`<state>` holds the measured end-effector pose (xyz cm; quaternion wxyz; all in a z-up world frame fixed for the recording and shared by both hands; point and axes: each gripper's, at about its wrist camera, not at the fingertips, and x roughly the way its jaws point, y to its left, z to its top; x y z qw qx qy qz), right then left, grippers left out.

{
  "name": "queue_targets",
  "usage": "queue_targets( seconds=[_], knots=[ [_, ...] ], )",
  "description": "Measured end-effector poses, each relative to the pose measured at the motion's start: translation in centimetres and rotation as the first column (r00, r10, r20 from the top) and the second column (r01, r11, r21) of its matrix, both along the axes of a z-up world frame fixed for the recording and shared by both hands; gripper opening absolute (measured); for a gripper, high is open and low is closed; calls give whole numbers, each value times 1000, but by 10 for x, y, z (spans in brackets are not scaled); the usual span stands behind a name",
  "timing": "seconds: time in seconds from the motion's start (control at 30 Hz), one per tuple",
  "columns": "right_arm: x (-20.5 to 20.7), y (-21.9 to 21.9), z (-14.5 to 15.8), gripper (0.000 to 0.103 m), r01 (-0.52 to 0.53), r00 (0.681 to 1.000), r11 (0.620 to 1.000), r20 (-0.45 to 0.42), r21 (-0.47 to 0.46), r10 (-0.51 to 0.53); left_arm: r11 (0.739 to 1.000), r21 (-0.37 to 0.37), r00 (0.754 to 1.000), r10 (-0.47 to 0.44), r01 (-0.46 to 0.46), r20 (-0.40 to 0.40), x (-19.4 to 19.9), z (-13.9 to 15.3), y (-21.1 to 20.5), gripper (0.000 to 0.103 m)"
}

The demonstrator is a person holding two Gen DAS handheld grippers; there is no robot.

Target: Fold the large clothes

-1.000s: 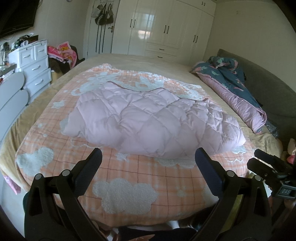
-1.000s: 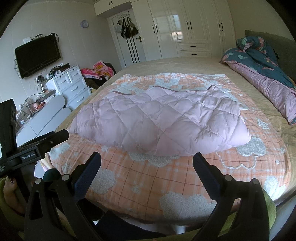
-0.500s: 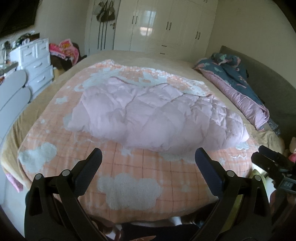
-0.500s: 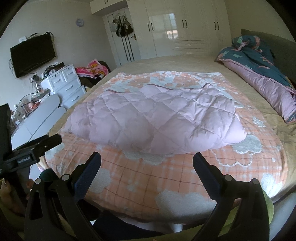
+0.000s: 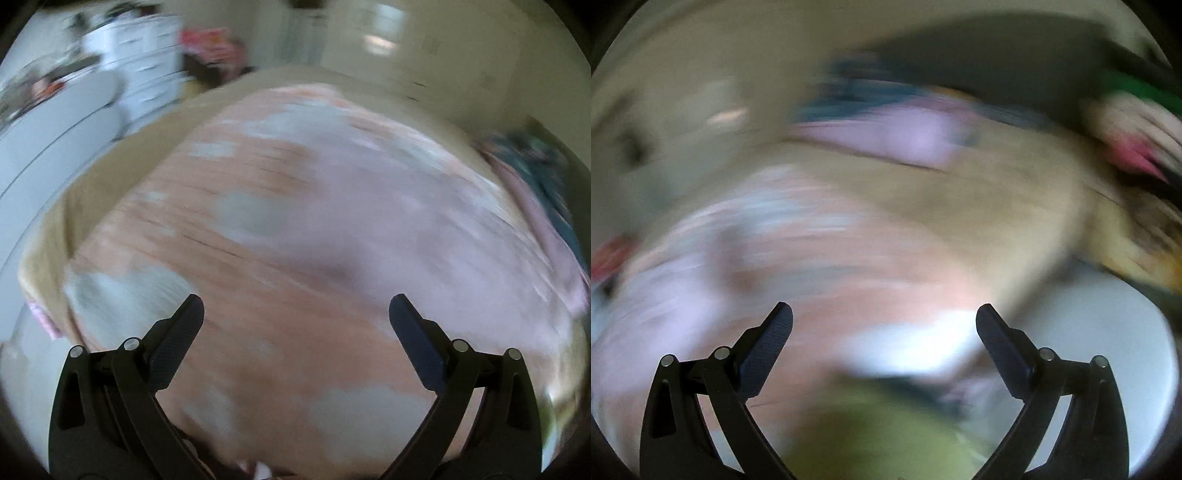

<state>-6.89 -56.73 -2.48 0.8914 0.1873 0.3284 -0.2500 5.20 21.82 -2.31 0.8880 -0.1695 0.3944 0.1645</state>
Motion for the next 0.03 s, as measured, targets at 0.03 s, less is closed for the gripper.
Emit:
queue_targets(
  seconds=[0.03],
  knots=[
    [-13, -42, -20, 99, 123, 990, 991, -65, -48, -126, 999, 10, 999, 44, -44, 4, 6, -2, 20, 94]
  ],
)
